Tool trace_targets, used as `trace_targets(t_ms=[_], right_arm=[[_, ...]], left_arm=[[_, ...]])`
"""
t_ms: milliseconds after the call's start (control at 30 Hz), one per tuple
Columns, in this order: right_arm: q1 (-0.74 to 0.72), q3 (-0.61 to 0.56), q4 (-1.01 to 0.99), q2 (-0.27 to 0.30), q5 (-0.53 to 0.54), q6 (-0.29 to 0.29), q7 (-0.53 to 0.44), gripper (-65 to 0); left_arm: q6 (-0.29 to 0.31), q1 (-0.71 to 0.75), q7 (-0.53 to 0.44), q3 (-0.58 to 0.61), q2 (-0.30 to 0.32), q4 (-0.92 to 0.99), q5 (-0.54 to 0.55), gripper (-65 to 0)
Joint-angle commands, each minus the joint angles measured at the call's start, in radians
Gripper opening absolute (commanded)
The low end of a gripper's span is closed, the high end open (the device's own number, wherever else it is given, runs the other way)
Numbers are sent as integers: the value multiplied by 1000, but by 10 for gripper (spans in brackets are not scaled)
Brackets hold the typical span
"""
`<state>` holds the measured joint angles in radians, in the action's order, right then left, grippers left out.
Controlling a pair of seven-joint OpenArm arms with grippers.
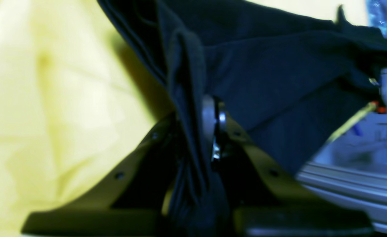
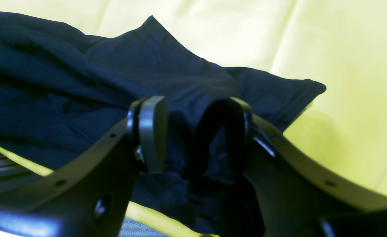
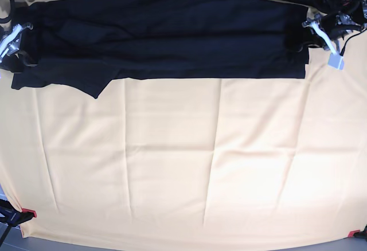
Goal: Fold the T-shirt properly
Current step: 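Pull the strip end away from the right gripper with the left gripper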
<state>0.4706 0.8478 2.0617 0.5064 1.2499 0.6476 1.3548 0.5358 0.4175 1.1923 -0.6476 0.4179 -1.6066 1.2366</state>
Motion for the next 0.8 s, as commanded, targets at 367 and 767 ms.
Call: trace_targets(t_ms=[367,767], right_arm=[[0,10,13,21,55,0,-5,-342],[0,10,13,20,60,0,-6,-342]], left_arm=[[-36,-114,-37,-98,127,-13,-54,-650],[-35,-113,34,-172,289,-13,55,-650]])
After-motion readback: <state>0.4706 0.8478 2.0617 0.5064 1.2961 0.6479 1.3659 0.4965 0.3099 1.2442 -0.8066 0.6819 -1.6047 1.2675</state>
